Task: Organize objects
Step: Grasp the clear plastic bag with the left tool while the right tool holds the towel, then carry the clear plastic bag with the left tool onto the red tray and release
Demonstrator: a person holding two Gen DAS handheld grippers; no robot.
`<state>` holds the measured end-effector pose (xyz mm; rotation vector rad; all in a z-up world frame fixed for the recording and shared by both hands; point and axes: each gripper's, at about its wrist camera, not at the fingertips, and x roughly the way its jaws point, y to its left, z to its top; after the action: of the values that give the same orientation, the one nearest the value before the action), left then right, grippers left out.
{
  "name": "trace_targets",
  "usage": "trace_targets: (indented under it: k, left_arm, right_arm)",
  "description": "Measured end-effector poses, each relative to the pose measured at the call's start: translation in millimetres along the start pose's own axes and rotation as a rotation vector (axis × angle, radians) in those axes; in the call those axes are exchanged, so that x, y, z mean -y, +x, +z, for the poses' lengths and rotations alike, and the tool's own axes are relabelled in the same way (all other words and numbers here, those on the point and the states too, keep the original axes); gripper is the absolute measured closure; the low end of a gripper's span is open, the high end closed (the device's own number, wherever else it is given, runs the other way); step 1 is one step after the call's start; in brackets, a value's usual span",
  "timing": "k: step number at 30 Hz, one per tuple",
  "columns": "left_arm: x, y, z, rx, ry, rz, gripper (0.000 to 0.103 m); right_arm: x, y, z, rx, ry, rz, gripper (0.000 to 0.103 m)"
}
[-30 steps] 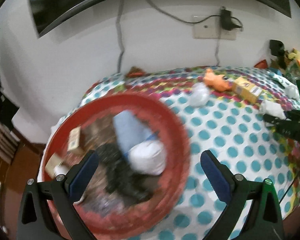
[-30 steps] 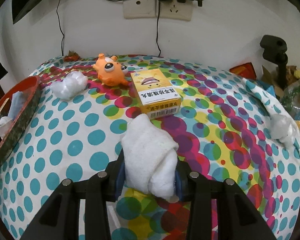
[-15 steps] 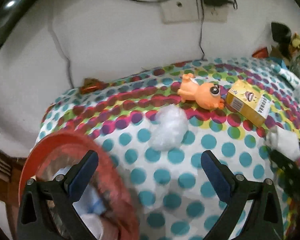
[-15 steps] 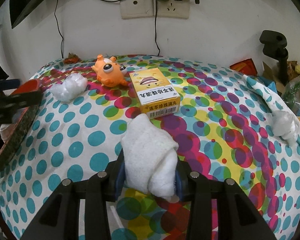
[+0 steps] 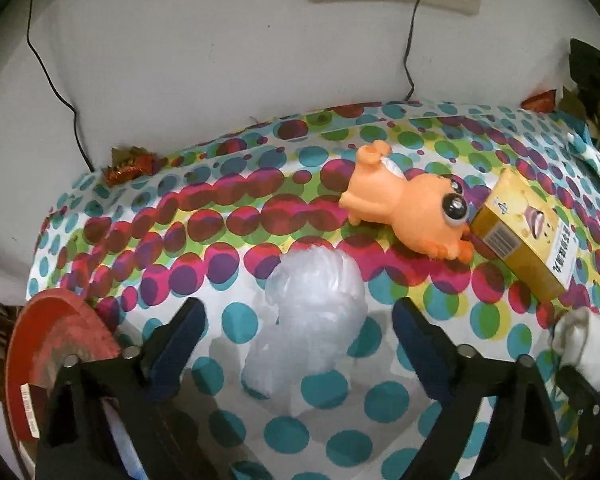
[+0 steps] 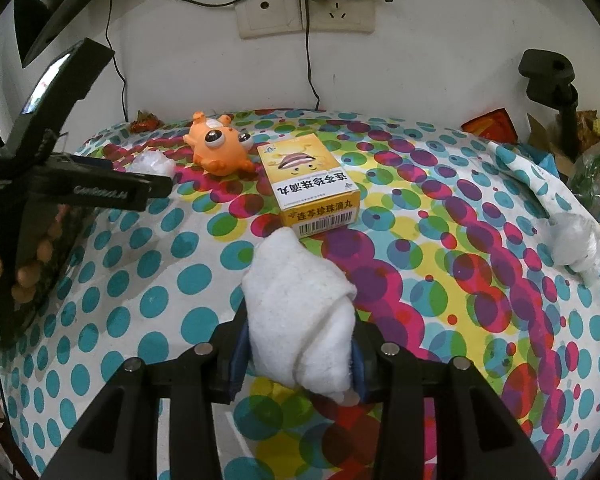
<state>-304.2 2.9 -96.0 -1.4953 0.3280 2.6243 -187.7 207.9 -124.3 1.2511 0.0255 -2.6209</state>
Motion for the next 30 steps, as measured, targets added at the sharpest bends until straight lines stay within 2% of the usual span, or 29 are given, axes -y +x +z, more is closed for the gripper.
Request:
trace_targets:
  k: [5,7,8,10,15,30]
  left_arm:
    - [0,8,2,-0.023,-0.015,-0.02,0.035]
    - [1,9,1,-0.024,-0.02,-0.037,0.047]
    - [0,9,1,-0.019,-0.024,-0.05,0.05]
    - [0,9,1,-0.016,-0.034,-0.061,0.065]
    - [-1,7,-2,-0.001,-0.049,-0.07,0.069]
    - [-2,-22,-14,0.014,-0.082,-0.087,0.069]
  right_arm:
    - [1,0,1,-0.001,0.004,0.003,0.062]
    - [1,0,1,-0.001,0.003,0.002,0.062]
    - [1,0,1,-0.002,0.002,0.002,0.062]
    - [1,0,2,-0.002,0.002,0.002,0.061]
    - [0,0,2,-0.002,0.002,0.002,0.061]
    - [1,1,1,-0.001,0.002,-0.001,0.061]
